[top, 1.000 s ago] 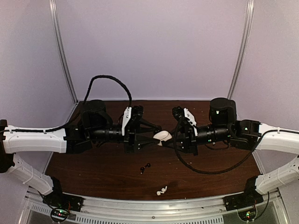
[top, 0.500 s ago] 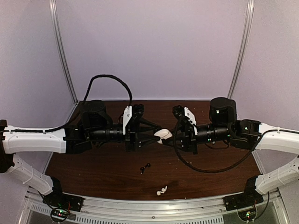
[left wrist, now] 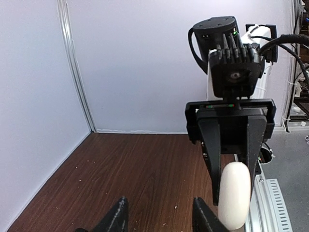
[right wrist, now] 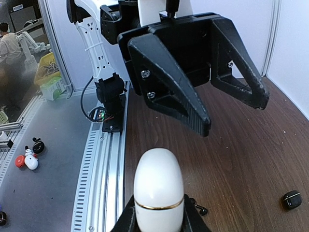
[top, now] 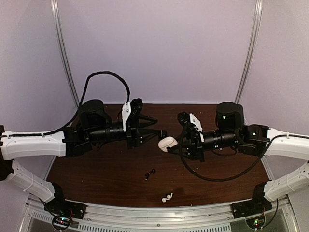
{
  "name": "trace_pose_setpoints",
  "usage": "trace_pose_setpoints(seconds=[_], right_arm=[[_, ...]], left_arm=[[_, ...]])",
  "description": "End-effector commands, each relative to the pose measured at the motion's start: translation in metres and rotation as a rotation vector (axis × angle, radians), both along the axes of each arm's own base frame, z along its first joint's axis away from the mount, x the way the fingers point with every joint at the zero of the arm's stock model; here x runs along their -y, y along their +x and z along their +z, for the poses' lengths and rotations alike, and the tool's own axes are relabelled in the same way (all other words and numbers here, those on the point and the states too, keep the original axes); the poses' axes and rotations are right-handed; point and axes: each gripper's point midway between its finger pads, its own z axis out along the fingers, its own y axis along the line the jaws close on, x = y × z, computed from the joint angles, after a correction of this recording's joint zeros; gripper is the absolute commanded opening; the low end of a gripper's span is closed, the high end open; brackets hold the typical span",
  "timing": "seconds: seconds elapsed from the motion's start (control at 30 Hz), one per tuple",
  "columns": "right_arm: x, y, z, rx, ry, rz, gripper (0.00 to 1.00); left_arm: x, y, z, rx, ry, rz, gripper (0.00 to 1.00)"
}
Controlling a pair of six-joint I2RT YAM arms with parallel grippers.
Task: Insert the wireless bluetooth earbuds into the charging case
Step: Open the charging case.
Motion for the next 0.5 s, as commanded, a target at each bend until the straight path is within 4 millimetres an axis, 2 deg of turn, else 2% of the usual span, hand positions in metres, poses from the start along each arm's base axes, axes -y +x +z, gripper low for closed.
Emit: trace_pose_setpoints(seconds=[0.0, 0.07, 0.2, 0.27, 0.37, 0.47], right_arm=[[0.001, -0.005, 0.007, 0.011, 0.023, 0.018, 0.08], [0.001, -0.003, 0.006, 0.013, 0.019, 0.008, 0.08], [-0.003, 0.0, 0.003, 0.011, 0.007, 0.005, 0.08], [-0.004, -0.001, 0.005, 0.01, 0.01, 0.013, 0.08], [-0.005, -0.004, 0.009, 0.012, 0.02, 0.03, 0.08], [-0.005, -0.006, 0.007, 0.013, 0.012, 0.043, 0.07]], left_arm=[[-0.006, -0.019, 0.019, 0.085, -0.056, -0.092, 0.48], [-0.002, -0.034, 0.012, 0.084, -0.028, -0.179, 0.52], [0.011, -0.049, 0.001, 0.053, 0.014, -0.279, 0.52], [0.016, -0.047, -0.002, 0.036, 0.019, -0.271, 0.51], [0.02, -0.031, -0.007, 0.018, 0.045, -0.194, 0.48], [0.02, -0.024, -0.004, 0.012, 0.036, -0.15, 0.46]])
